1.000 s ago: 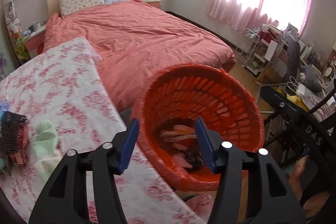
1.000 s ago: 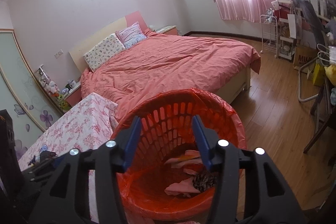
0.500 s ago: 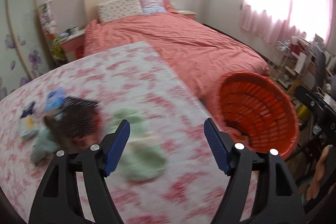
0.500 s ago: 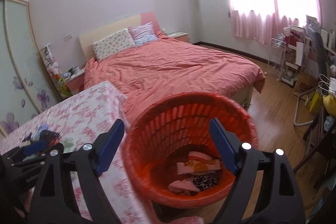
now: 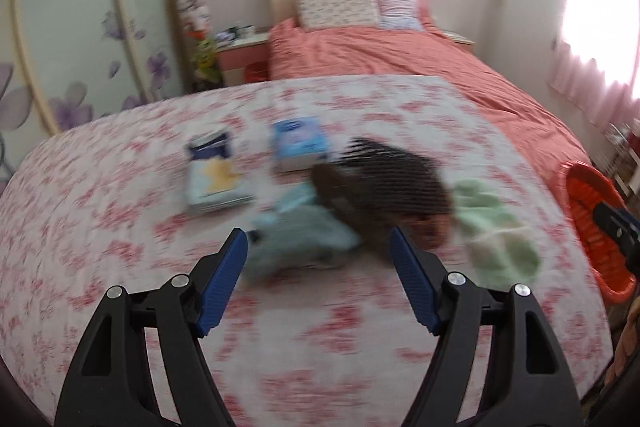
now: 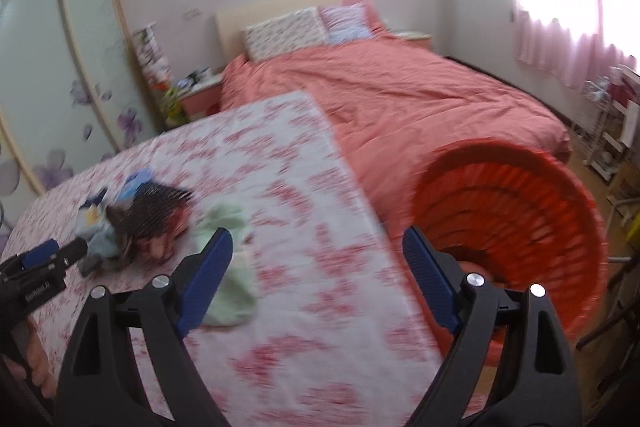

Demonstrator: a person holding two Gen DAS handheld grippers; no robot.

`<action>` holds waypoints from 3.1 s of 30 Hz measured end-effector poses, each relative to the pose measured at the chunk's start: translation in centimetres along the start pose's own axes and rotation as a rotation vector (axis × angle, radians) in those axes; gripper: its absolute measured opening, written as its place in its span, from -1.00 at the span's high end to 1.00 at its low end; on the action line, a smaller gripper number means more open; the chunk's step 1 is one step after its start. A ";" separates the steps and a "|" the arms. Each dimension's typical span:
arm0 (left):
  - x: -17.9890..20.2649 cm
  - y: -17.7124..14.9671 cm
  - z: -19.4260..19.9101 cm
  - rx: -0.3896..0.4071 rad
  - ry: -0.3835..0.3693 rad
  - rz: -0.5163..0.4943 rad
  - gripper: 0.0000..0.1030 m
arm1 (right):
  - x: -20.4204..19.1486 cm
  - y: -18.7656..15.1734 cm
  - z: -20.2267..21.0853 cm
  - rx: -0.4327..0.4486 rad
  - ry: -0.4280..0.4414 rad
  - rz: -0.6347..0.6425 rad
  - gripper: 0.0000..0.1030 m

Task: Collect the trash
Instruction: 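Move both open tools back over the bed toward the remaining items, then grasp the blue cracker bag with the left tool while the right tool grasps the mint green sock, then lift the cracker bag with the left tool while the right tool lifts the sock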

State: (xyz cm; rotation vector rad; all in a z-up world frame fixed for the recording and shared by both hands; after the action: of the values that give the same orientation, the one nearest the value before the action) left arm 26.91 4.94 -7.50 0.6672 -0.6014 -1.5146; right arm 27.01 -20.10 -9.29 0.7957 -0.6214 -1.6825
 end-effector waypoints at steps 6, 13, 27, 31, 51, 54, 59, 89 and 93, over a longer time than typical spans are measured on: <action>-4.9 -0.3 -1.1 -0.010 0.068 0.066 -0.63 | -4.8 -1.3 -3.6 -0.087 0.041 0.075 -0.65; -8.4 0.3 -3.4 -0.038 0.115 0.102 -0.63 | -7.0 -2.6 -7.8 -0.215 0.034 0.105 -0.65; -9.3 2.6 -8.9 -0.119 0.117 0.132 -0.75 | -8.0 -3.1 -8.1 -0.218 -0.015 0.167 0.11; -9.3 3.3 -10.8 -0.152 0.143 0.125 -0.75 | -7.9 -3.0 -8.2 -0.218 -0.014 0.167 0.12; -11.5 -0.9 -7.4 -0.161 0.063 0.102 -0.07 | -7.4 -2.7 -8.2 -0.214 -0.016 0.149 0.23; -11.1 -0.5 -7.7 -0.158 0.075 0.100 -0.10 | -7.5 -2.7 -8.3 -0.215 -0.018 0.153 0.22; -11.2 0.0 -8.2 -0.146 0.094 0.118 -0.10 | -7.5 -2.7 -8.3 -0.215 -0.019 0.153 0.21; -11.4 -0.2 -8.2 -0.144 0.097 0.134 -0.11 | -7.6 -2.9 -8.3 -0.216 -0.021 0.158 0.18; -11.4 -0.2 -8.3 -0.144 0.097 0.135 -0.11 | -7.6 -2.9 -8.3 -0.216 -0.021 0.157 0.17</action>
State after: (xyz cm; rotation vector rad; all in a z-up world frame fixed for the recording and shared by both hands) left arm 32.97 16.52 -12.75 0.5748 -0.4499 -1.3778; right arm 32.82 -12.06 -15.26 0.5607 -0.4929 -1.5839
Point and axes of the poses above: each gripper's, at about its wrist camera, not at the fingertips, and z roughly against the way its jaws point, x to its right, y to its top, the point moved 5 cm from there along -z, roughly the way its jaws point, and after that the axes turned 2 degrees about -z, right-handed, at the moved point
